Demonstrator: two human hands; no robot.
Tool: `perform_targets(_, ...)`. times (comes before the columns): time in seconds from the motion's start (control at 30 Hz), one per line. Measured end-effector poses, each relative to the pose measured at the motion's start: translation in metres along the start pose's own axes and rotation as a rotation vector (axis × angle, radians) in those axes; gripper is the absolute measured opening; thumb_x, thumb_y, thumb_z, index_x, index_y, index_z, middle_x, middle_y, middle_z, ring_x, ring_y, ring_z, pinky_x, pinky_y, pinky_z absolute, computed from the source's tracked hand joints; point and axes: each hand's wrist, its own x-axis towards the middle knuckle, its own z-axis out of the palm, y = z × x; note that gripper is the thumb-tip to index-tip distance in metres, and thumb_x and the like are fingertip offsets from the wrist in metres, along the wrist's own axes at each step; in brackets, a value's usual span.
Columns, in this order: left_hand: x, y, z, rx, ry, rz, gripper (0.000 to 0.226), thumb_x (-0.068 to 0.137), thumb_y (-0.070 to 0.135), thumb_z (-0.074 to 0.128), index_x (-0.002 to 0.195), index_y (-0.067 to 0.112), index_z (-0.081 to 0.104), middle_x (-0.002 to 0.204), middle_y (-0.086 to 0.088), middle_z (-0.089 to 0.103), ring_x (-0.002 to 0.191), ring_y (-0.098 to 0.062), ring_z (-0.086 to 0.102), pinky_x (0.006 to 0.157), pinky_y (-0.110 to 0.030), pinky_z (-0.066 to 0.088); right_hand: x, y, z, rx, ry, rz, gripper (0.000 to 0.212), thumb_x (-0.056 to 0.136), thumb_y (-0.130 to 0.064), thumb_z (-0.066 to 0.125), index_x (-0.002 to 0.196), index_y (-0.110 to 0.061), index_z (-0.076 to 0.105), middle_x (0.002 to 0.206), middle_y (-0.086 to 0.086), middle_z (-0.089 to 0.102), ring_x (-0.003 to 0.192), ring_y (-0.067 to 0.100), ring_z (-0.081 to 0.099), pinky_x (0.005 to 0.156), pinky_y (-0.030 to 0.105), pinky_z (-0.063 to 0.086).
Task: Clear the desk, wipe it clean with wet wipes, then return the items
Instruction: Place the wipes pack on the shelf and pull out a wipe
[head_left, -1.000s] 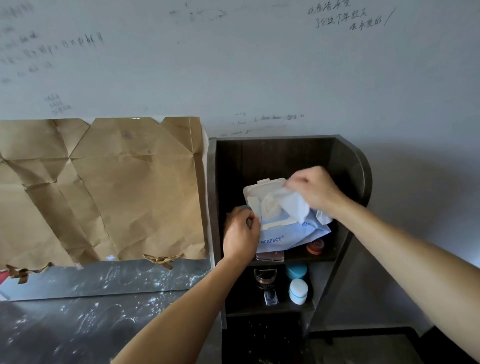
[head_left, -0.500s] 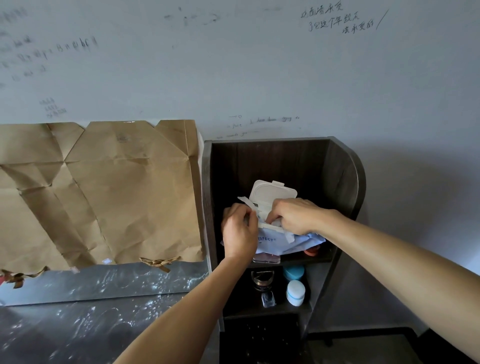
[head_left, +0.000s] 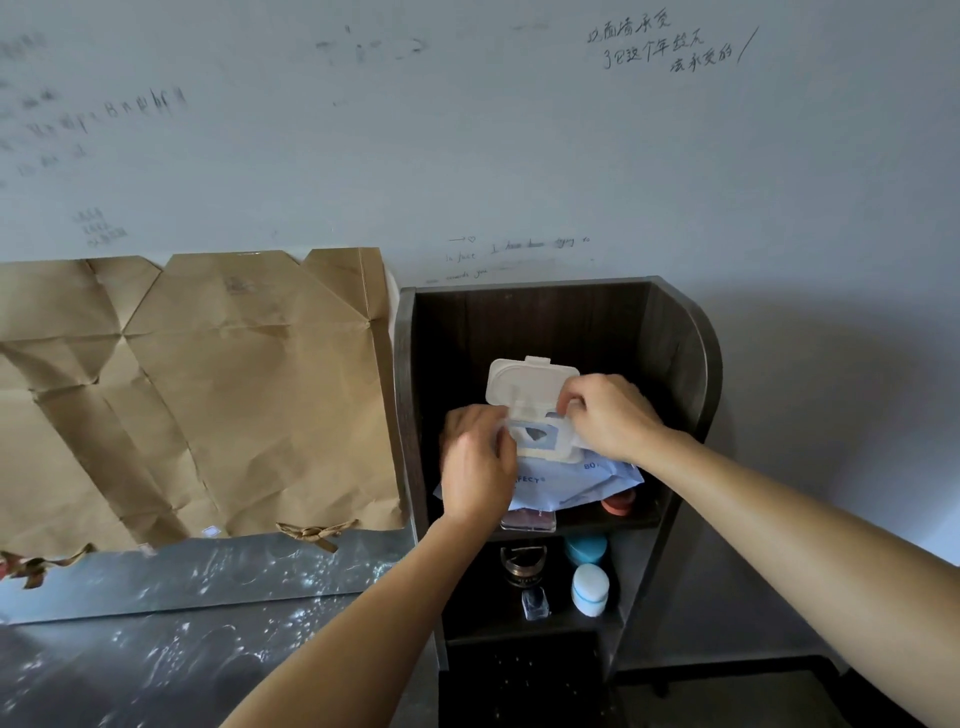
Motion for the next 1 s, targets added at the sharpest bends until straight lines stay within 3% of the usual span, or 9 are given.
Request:
perform_targets(0.13,-0.002,-0.013,-0.001,0.138,-0.246,0.276,0.037,0.085,0.03,0.04,0.101,0.017,0.07,0.107,0.002,0.064,0.11,-0.019,0.046,0.09,-0.034,0.035,0.001,0.006,-0.01,0.103,0.272,0.101,0.019,0.094,-0.015,0.048,0.112,-0.018,0.051,0.111,0.004,0.057,0.089,0.023,0.057,0.065,0.031,0.043)
perform_targets(0.23,-0.001,-0.024,-0.004,0.184,-0.372,0.341,0.047,0.086,0.038,0.031,0.108,0.02,0.068,0.117,0.002,0.06,0.117,-0.017,0.041,0.097,-0.038,0.032,0.007,0.005,-0.017,0.181,0.201,0.117,0.036,0.093,-0.008,0.041,0.12,-0.025,0.058,0.118,-0.002,0.062,0.102,0.022,0.058,0.077,0.032,0.047)
perform_targets(0.33,0.001,-0.028,-0.006,0.149,-0.462,0.308,0.051,0.085,0.041,0.028,0.11,0.02,0.068,0.12,0.002,0.058,0.116,-0.018,0.043,0.098,-0.039,0.034,0.007,0.005,-0.017,0.244,0.031,0.065,0.035,0.095,-0.014,0.042,0.106,-0.031,0.07,0.112,-0.008,0.067,0.101,0.017,0.06,0.083,0.034,0.051)
perform_targets(0.47,-0.012,-0.019,-0.01,-0.052,-0.154,0.135,0.031,0.082,0.025,0.038,0.089,0.007,0.062,0.1,-0.003,0.054,0.093,-0.019,0.051,0.081,-0.037,0.045,-0.007,0.012,-0.01,0.053,-0.104,-0.096,0.036,0.095,-0.016,0.041,0.102,-0.036,0.071,0.112,-0.008,0.066,0.097,0.018,0.06,0.081,0.038,0.052)
perform_targets(0.53,-0.02,-0.018,-0.012,-0.017,-0.017,0.161,0.024,0.08,0.016,0.04,0.095,0.006,0.055,0.105,-0.006,0.05,0.095,-0.022,0.05,0.08,-0.033,0.045,-0.016,0.016,-0.005,-0.142,-0.153,-0.166,0.042,0.096,-0.014,0.037,0.109,-0.04,0.068,0.12,-0.009,0.059,0.102,0.021,0.056,0.077,0.035,0.049)
perform_targets(0.63,-0.026,-0.024,-0.009,0.182,-0.063,0.309,0.034,0.08,0.014,0.041,0.109,0.008,0.058,0.12,-0.013,0.053,0.108,-0.027,0.047,0.086,-0.034,0.044,-0.028,0.019,0.001,-0.241,-0.214,-0.2,0.046,0.097,-0.012,0.036,0.12,-0.042,0.061,0.125,-0.005,0.054,0.108,0.023,0.052,0.08,0.036,0.047)
perform_targets(0.73,-0.032,-0.033,-0.002,0.288,-0.141,0.385,0.03,0.081,0.017,0.044,0.102,0.014,0.065,0.111,-0.009,0.06,0.102,-0.029,0.05,0.081,-0.037,0.05,-0.033,0.021,0.004,-0.285,-0.259,-0.186,0.047,0.095,-0.012,0.038,0.126,-0.044,0.054,0.127,-0.002,0.051,0.109,0.024,0.052,0.085,0.039,0.046)
perform_targets(0.87,-0.036,-0.035,-0.001,0.357,-0.178,0.381,0.028,0.081,0.019,0.045,0.098,0.015,0.066,0.106,-0.008,0.061,0.098,-0.029,0.052,0.079,-0.038,0.05,-0.036,0.014,0.007,-0.388,-0.29,-0.167,0.053,0.093,-0.007,0.04,0.131,-0.043,0.049,0.129,0.0,0.046,0.105,0.027,0.052,0.075,0.033,0.041)
perform_targets(1.0,-0.034,-0.034,-0.004,0.321,-0.231,0.339,0.031,0.08,0.02,0.042,0.101,0.017,0.066,0.109,-0.006,0.06,0.099,-0.029,0.053,0.081,-0.037,0.049,-0.043,0.015,0.001,-0.156,-0.148,-0.046,0.044,0.091,-0.007,0.042,0.122,-0.031,0.061,0.127,0.005,0.056,0.104,0.029,0.057,0.078,0.035,0.047)
